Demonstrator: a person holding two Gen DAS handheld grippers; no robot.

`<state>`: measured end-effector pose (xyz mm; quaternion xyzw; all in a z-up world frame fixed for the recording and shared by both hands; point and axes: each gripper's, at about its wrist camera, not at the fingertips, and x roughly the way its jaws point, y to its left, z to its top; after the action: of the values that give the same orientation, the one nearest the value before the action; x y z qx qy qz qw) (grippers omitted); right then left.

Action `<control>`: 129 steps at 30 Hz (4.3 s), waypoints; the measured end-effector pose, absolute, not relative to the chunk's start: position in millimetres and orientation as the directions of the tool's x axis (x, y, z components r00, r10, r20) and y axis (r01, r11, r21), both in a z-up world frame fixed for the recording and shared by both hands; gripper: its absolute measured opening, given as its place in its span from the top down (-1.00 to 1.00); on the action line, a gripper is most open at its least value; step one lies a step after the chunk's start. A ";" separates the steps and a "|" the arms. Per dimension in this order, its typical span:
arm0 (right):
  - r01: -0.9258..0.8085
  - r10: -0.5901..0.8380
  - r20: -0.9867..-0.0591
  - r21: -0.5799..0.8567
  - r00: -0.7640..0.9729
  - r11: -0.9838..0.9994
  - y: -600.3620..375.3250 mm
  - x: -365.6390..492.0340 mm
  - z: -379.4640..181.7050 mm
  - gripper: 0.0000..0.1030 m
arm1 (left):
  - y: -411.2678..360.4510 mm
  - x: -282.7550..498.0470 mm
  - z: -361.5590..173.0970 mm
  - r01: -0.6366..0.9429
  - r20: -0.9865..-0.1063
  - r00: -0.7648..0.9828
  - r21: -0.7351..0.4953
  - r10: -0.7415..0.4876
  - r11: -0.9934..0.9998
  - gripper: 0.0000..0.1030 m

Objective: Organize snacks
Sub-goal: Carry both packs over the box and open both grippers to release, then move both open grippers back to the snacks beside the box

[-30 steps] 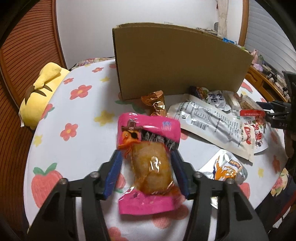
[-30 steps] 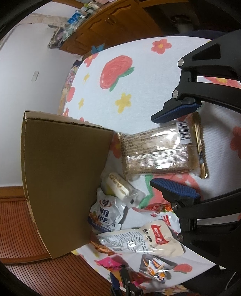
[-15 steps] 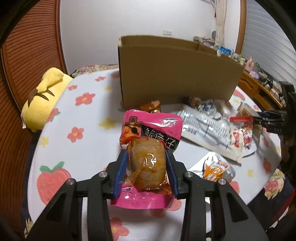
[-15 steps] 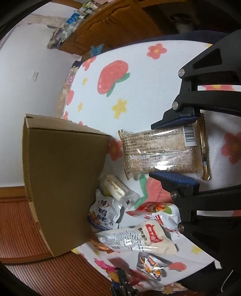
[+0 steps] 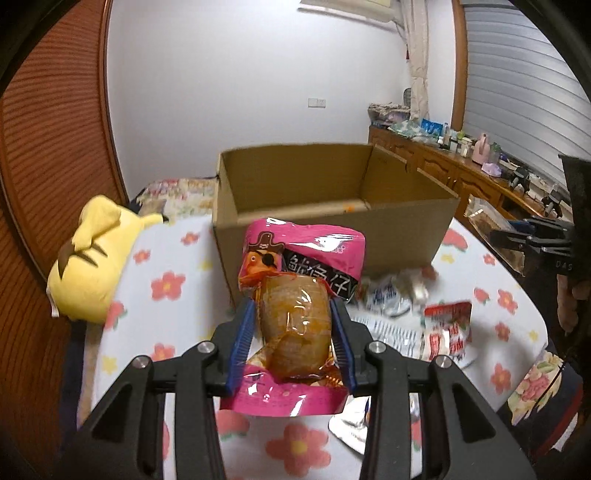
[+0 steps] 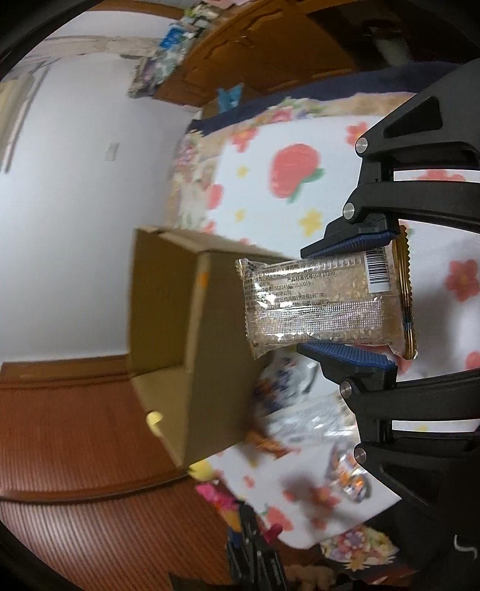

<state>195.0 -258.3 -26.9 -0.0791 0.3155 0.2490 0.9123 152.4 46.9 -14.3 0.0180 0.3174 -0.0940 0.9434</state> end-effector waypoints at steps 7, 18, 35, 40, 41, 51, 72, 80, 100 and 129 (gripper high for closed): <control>-0.558 0.459 -0.568 -0.001 0.683 0.830 -230.5 220.9 5.1 0.15 | 45.7 181.6 12.7 0.197 -0.571 0.804 -0.011 -0.168 0.980 0.25; -0.584 0.473 -0.579 -0.007 0.665 0.812 -199.8 292.4 15.9 0.15 | 42.0 239.3 35.2 0.193 -0.564 0.813 0.022 -0.147 0.981 0.25; -0.578 0.444 -0.658 0.015 0.609 0.816 -193.9 338.0 -17.9 0.06 | 28.0 304.0 8.4 0.214 -0.619 0.767 0.001 -0.167 0.977 0.24; -0.582 0.457 -0.661 0.036 0.596 0.812 -196.5 336.9 -18.7 0.01 | 27.2 314.4 1.5 0.218 -0.631 0.757 -0.001 -0.170 0.976 0.24; -0.584 0.460 -0.659 0.037 0.595 0.811 -197.4 335.6 -17.8 0.01 | 27.0 316.8 -0.1 0.218 -0.634 0.755 -0.001 -0.169 0.976 0.24; -0.601 0.486 -0.638 0.046 0.597 0.798 -202.1 321.1 -7.2 -0.04 | 17.9 327.6 -11.3 0.222 -0.654 0.739 0.011 -0.161 0.975 0.19; -0.579 0.472 -0.639 0.050 0.608 0.814 -214.1 314.4 -7.4 -0.10 | 13.3 313.7 -5.1 0.215 -0.644 0.748 0.011 -0.157 0.977 0.04; -0.563 0.458 -0.612 0.025 0.644 0.826 -222.1 273.6 12.3 -0.15 | 17.2 262.9 -0.4 0.229 -0.628 0.759 0.013 -0.170 0.973 -0.09; -0.492 0.431 -0.671 0.112 0.603 0.863 -235.9 179.4 -64.8 -0.17 | 14.0 157.1 -59.8 0.286 -0.673 0.703 -0.030 -0.231 0.958 -0.14; -0.419 0.355 -0.721 0.098 0.595 0.902 -245.6 180.5 -116.5 0.38 | 5.2 118.0 -95.7 0.321 -0.720 0.639 -0.068 -0.269 0.945 -0.19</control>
<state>180.5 -245.6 -116.5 -0.0408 0.3941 0.2171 0.8922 118.0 5.2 -95.7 0.0330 0.3922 -0.1629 0.9047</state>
